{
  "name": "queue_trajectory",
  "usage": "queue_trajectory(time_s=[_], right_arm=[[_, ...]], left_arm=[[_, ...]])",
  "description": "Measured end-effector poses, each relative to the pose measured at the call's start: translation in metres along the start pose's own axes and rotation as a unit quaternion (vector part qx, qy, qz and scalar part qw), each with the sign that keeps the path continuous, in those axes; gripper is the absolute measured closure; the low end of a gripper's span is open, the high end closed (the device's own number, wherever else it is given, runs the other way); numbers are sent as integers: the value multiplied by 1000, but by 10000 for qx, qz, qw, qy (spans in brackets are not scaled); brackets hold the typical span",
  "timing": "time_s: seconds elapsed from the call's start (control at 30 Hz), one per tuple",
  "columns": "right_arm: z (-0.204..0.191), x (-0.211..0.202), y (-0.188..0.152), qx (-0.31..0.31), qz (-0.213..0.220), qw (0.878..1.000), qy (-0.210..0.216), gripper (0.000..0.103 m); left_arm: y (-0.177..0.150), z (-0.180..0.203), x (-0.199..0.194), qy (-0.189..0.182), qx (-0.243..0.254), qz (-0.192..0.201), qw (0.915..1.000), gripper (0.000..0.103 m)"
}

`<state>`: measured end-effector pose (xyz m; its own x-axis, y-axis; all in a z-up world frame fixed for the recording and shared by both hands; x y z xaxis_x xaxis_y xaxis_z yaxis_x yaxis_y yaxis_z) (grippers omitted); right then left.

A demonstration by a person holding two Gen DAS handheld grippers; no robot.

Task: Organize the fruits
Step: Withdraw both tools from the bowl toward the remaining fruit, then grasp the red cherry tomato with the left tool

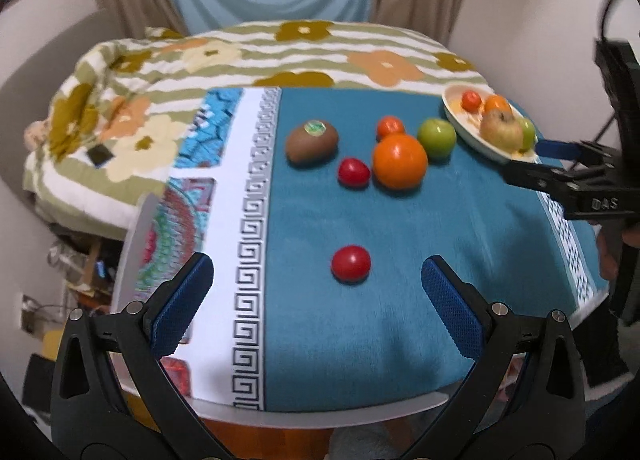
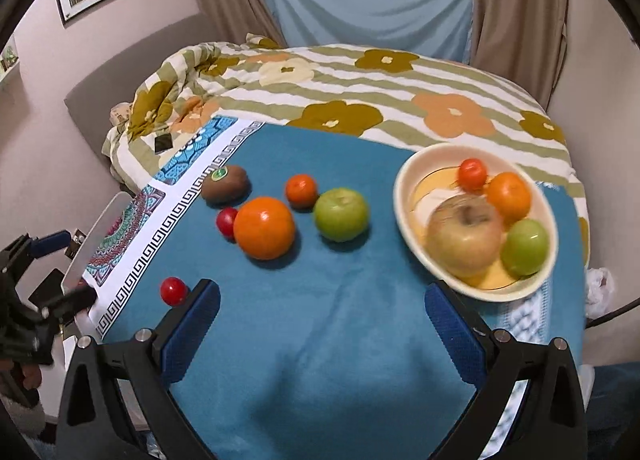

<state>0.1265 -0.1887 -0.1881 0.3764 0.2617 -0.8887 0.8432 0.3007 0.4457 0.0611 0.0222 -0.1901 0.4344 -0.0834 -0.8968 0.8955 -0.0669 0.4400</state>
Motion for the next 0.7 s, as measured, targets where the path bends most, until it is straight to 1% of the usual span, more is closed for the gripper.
queue_trajectory(time_s=[0.07,0.13,0.2,0.27,0.3,0.33,0.4,0.5,0.6,0.7], right_arm=[[-6,10,0,31,1,10000,37,1],[-12,21,0,61,25,10000,34,1],[-17,29,0,46,28,10000,12,1],[-21,36,1,8,25,10000,-19,1],[-23,39,2,-17,22,10000,-38,1],[-25,42,2,-33,16,10000,-45,1],[-27,47,4,-52,-2,10000,-23,2],[-29,55,7,-71,-41,10000,7,5],[-30,60,9,-84,-49,9999,31,5],[-31,66,12,-98,-99,9999,72,7]], left_arm=[[-4,5,14,-102,147,-90,9998,7],[-6,10,29,-157,284,-207,9993,17],[-8,14,44,-216,371,-316,9986,23],[-8,15,53,-285,392,-366,9982,25],[-9,15,58,-336,395,-393,9979,29],[-9,15,62,-375,399,-415,9976,35],[-8,15,70,-428,406,-488,9971,39],[-6,16,76,-505,416,-518,9965,44],[-3,19,82,-589,451,-558,9957,46],[-2,23,86,-618,513,-617,9949,54]])
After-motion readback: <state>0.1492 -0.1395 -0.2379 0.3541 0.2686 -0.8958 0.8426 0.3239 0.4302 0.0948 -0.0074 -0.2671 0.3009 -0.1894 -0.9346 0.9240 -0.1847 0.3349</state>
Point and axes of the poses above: each gripper's, at about its wrist camera, not at the fingertips, and x roughly the way its jaws point, z to its right, y to its top, the point moved 3 cm from there along x, roughly the way its jaws point, and after that the axes turned 10 degrees about -z, right-handed, at the moved point
